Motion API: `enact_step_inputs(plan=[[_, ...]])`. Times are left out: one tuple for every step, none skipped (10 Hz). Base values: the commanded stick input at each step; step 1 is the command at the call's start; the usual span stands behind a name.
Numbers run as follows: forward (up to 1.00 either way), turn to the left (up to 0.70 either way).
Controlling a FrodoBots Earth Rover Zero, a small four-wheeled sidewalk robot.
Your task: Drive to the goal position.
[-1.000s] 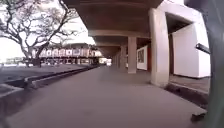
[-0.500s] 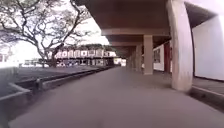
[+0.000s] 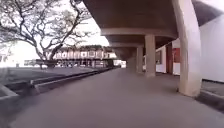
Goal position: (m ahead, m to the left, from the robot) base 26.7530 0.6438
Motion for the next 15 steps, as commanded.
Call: enact_step_inputs(plan=[[0.7, 0.0], [0.7, 0.0], [0.7, 0.0], [0.7, 0.0], [0.7, 0.0], [0.7, 0.0], [0.7, 0.0], [0.7, 0.0], [0.7, 0.0], [0.7, 0.0], [0.7, 0.0], [0.7, 0.0], [0.7, 0.0], [0.7, 0.0], [0.7, 0.0]])
